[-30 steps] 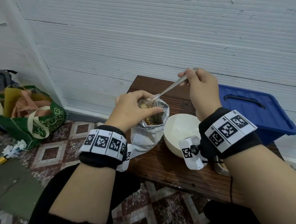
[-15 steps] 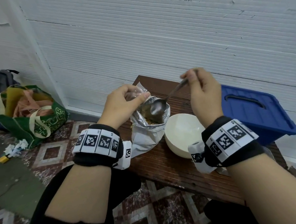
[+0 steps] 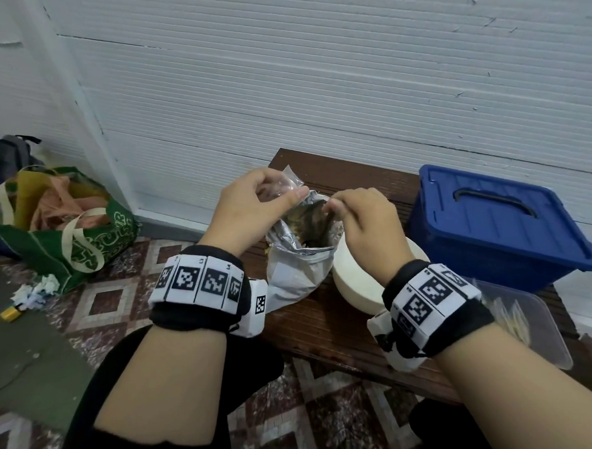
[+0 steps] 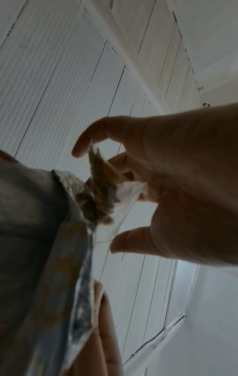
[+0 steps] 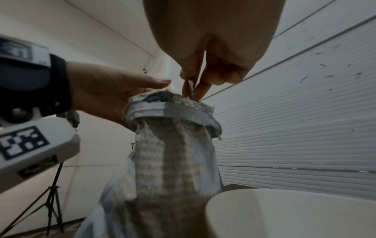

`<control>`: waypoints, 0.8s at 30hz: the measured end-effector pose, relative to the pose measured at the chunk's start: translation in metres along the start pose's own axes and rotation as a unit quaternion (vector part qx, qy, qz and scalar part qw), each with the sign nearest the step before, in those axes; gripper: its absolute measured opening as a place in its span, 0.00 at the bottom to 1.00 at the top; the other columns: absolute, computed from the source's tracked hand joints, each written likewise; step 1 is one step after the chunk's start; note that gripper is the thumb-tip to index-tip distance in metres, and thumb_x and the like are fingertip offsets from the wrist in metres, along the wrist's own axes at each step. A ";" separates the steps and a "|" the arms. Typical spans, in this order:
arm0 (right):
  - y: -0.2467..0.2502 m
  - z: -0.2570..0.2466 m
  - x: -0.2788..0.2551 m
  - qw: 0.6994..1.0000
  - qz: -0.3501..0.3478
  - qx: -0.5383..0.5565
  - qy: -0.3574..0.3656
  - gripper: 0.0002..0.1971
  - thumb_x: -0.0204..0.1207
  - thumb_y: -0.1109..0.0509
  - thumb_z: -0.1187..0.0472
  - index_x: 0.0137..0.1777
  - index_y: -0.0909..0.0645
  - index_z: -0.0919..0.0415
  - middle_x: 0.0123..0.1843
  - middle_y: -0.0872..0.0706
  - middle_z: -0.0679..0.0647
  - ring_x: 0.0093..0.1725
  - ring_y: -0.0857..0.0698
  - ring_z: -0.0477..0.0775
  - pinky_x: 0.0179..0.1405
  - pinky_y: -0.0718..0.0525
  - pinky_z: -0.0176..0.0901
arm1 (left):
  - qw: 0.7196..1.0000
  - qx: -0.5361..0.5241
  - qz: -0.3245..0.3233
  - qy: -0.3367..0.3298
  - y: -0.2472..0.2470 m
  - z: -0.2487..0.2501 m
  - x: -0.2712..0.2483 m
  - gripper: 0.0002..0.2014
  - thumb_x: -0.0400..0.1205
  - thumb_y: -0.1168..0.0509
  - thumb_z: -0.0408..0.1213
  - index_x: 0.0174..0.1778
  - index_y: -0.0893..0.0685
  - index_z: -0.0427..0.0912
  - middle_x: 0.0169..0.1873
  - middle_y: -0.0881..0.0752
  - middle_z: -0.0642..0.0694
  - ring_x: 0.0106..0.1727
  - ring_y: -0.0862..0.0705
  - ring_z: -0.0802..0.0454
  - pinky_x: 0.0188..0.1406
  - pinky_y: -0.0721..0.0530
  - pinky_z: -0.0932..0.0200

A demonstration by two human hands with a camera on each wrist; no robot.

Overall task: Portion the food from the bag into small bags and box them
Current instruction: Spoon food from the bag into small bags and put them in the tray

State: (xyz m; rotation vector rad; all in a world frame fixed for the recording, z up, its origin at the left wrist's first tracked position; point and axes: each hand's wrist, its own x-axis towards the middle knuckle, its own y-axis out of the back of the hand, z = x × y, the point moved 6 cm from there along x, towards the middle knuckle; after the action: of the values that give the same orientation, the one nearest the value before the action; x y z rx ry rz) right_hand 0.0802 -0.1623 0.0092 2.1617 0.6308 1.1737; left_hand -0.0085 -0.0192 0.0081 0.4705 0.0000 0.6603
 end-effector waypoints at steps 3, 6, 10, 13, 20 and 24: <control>0.009 0.008 -0.001 0.995 0.024 0.037 -0.091 0.14 0.84 0.41 0.62 0.43 0.15 0.61 0.40 0.13 0.54 0.44 0.18 0.55 0.49 0.25 0.45 | 1.000 -0.002 -0.003 0.001 0.000 0.000 0.000 0.12 0.73 0.26 0.54 0.40 0.25 0.65 0.44 0.22 0.69 0.45 0.27 0.80 0.39 0.33 0.83; 0.017 0.020 -0.003 0.972 0.063 0.115 -0.193 0.14 0.85 0.40 0.62 0.41 0.16 0.59 0.35 0.16 0.48 0.38 0.19 0.42 0.40 0.26 0.26 | 1.000 -0.002 -0.009 0.000 -0.001 0.000 0.000 0.12 0.73 0.26 0.54 0.40 0.26 0.64 0.44 0.22 0.69 0.46 0.27 0.79 0.42 0.33 0.79; 0.018 0.028 -0.005 0.948 0.076 0.162 -0.262 0.16 0.85 0.41 0.60 0.38 0.17 0.56 0.33 0.16 0.48 0.35 0.19 0.41 0.37 0.25 0.23 | 1.000 0.007 -0.014 -0.002 -0.002 0.001 -0.001 0.12 0.73 0.26 0.54 0.40 0.26 0.64 0.44 0.22 0.68 0.46 0.26 0.78 0.42 0.32 0.80; 0.019 0.036 -0.007 0.930 0.100 0.175 -0.307 0.18 0.85 0.41 0.60 0.34 0.18 0.52 0.33 0.15 0.51 0.38 0.17 0.50 0.47 0.19 0.43 | 1.000 0.003 0.009 -0.005 0.001 -0.001 0.000 0.11 0.73 0.26 0.55 0.41 0.22 0.62 0.45 0.17 0.64 0.51 0.21 0.72 0.53 0.24 0.71; 0.028 0.055 -0.009 0.889 0.148 0.196 -0.386 0.17 0.85 0.42 0.59 0.41 0.14 0.60 0.30 0.16 0.49 0.33 0.20 0.41 0.37 0.25 0.34 | 0.999 -0.023 0.040 -0.023 0.009 0.000 0.000 0.19 0.72 0.25 0.53 0.56 0.15 0.50 0.47 0.12 0.58 0.53 0.16 0.66 0.56 0.18 0.66; 0.040 0.060 -0.006 0.877 0.173 0.201 -0.401 0.19 0.85 0.43 0.60 0.35 0.16 0.56 0.30 0.17 0.48 0.34 0.20 0.42 0.36 0.25 0.35 | 0.999 -0.007 0.041 -0.024 0.014 0.000 -0.001 0.15 0.71 0.23 0.49 0.49 0.16 0.53 0.43 0.13 0.60 0.48 0.16 0.69 0.51 0.20 0.71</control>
State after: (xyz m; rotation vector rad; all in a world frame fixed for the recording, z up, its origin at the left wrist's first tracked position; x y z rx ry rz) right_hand 0.1340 -0.2107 0.0070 2.9023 0.1093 0.1892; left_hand -0.0178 -0.0101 0.0140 0.4739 -0.0700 0.7293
